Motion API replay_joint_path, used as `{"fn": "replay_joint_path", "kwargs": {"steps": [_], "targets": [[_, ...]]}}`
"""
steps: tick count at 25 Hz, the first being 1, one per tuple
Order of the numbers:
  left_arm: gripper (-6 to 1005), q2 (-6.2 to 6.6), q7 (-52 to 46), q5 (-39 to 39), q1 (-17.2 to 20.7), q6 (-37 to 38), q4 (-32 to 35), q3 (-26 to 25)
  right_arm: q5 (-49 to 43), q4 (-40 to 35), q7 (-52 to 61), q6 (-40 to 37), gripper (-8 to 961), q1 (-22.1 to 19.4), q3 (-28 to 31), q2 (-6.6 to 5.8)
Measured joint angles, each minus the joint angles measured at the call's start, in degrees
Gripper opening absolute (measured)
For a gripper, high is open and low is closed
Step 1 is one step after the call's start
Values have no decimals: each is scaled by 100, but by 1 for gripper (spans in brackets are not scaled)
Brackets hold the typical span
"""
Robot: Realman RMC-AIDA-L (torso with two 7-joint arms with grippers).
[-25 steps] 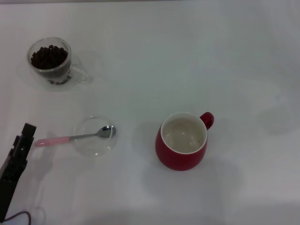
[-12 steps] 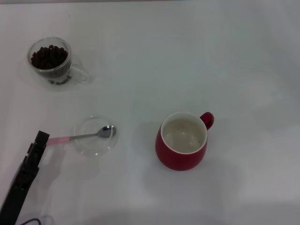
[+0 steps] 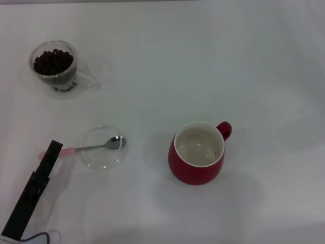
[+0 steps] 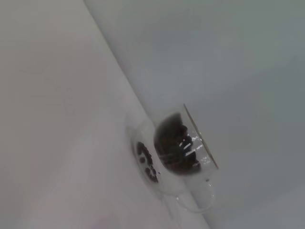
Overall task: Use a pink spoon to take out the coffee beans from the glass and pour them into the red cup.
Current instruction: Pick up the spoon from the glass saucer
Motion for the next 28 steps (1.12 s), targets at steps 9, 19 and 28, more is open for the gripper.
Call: {"fn": "replay_joint_path", "kwargs": {"steps": [9, 19, 28], "targets": [[740, 0, -19, 53, -154, -141, 16, -27, 27, -3, -11, -39, 847, -26, 0, 1], [741, 0, -55, 137, -269, -262, 20, -116, 22, -3, -28, -3, 847, 18, 0, 1], [730, 0, 46, 583, -297, -479, -47, -505, 26, -3, -95, 11, 847, 20, 45, 20]]}}
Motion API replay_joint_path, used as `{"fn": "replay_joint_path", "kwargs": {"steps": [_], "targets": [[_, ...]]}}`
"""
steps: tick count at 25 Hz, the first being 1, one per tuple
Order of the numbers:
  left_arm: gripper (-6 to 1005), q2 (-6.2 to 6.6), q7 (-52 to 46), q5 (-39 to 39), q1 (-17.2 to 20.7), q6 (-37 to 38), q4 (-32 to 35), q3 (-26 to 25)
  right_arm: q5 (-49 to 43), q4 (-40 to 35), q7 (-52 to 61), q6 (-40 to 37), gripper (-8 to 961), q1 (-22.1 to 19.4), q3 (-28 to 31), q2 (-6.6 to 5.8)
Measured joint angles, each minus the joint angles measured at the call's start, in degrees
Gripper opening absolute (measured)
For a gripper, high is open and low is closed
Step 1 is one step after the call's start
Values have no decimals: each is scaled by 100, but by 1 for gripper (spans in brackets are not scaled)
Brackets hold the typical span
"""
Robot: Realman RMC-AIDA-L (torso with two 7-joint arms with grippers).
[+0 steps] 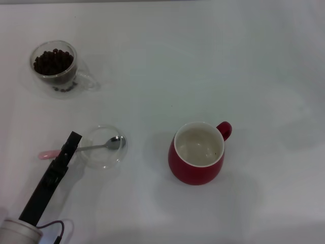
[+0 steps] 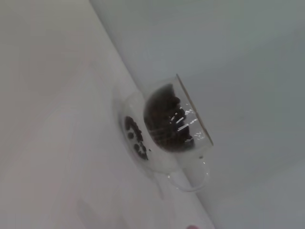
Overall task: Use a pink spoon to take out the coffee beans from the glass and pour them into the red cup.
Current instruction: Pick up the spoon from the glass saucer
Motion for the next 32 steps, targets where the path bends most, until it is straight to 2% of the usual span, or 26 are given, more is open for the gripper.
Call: {"fn": "replay_joint_path", "kwargs": {"steps": [8, 11, 27, 32], "targets": [[704, 0, 50, 50, 32, -16, -18, -136, 4, 0, -43, 55, 847, 5, 30, 8], [517, 0, 51, 40, 31, -27, -43, -182, 4, 0, -51, 69, 847, 9, 36, 8], [497, 0, 18, 21, 11, -249, -80, -336, -5, 0, -127, 266, 846, 132, 44, 27], [415, 0, -5, 16, -26, -249, -69, -372, -3, 6, -155, 387, 846, 183, 43, 52]]}}
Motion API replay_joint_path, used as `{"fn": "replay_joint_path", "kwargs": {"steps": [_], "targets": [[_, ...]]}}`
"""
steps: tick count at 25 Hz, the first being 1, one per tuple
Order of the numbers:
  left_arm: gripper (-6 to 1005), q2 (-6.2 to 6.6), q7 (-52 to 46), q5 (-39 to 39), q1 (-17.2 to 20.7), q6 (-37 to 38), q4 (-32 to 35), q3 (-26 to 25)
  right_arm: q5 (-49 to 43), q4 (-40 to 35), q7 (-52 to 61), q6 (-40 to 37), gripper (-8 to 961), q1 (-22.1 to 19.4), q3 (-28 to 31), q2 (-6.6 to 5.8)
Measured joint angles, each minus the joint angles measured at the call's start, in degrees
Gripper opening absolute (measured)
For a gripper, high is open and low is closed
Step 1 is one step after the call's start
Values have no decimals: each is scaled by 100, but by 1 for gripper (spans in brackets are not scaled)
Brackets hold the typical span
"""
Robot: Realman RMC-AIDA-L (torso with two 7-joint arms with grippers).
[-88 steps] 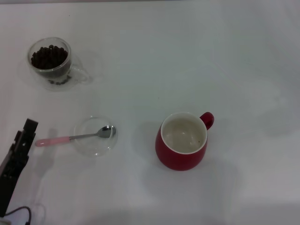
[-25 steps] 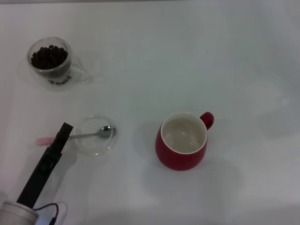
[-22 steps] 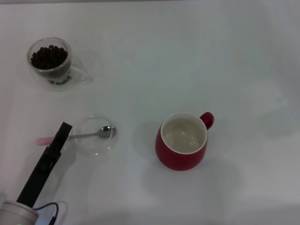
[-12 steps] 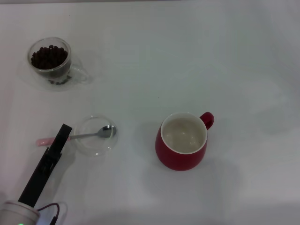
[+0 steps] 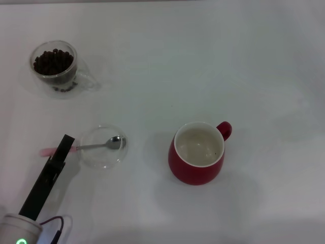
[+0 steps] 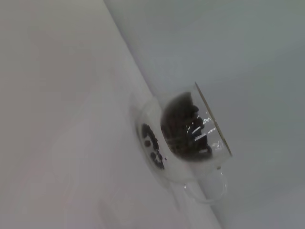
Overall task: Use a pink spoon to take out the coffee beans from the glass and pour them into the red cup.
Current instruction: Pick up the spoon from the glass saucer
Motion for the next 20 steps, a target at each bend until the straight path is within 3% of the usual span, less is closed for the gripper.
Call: {"fn": "replay_joint_path", "kwargs": {"steps": [6, 12, 20], "targets": [[316, 0, 2, -42, 36, -57, -9, -118, 1, 6, -6, 81, 846, 42, -1, 8], [125, 0, 6, -65, 31, -72, 15, -120, 5, 13, -7, 116, 846, 56, 0, 32], [127, 34, 161, -33, 93, -25, 8, -60, 7, 3, -14, 112, 846, 55, 0, 113]]}}
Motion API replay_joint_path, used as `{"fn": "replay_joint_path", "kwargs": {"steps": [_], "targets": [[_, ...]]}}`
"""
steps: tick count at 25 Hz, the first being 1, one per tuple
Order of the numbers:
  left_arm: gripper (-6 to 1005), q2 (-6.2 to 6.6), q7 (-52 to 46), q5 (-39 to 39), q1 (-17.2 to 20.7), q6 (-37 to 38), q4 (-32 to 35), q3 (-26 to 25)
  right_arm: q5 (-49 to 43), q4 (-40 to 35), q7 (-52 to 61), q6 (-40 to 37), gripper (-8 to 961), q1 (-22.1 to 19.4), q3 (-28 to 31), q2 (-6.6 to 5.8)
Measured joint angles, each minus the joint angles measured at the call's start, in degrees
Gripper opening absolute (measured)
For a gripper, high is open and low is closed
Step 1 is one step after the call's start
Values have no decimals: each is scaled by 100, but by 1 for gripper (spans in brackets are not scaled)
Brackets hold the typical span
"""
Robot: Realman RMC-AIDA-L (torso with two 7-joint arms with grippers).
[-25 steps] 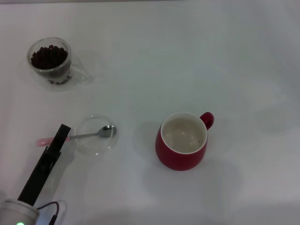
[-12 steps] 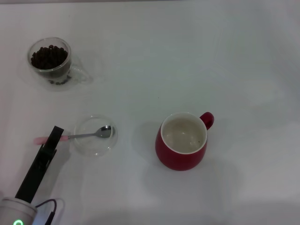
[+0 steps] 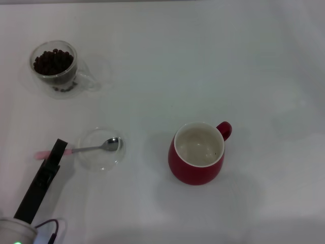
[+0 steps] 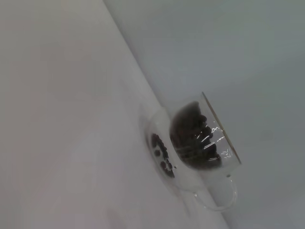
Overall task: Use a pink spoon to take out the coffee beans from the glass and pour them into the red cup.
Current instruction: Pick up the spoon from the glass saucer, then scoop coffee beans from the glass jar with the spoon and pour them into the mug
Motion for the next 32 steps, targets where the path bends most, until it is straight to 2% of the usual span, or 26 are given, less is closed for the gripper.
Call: {"fn": "replay_joint_path", "kwargs": {"steps": [5, 10, 14, 18, 23, 26, 32], "targets": [[127, 38, 19, -7, 202, 189, 58, 71, 0, -4, -43, -8, 846, 10, 0, 58], [126, 88, -18, -76, 423, 705, 523, 411, -1, -7, -48, -5, 846, 52, 0, 123], [126, 121, -72, -101, 436, 876, 826, 645, -4, -9, -56, 0, 845, 122, 0, 219], [126, 146, -436, -124, 536, 953, 1376, 890, -25, -44, -59, -26, 845, 165, 0, 326], [125, 175, -1194, -90, 726, 956, 2582, 1082, -37, -117, -61, -43, 845, 166, -66, 459], [125, 279, -1649, -81, 740, 925, 3258, 1296, -41, -63, -63, -120, 845, 167, -101, 480], [125, 643, -2340, -6, 484, 802, 4267, 1770, -35, 243, -102, -406, 845, 212, -108, 486]]}}
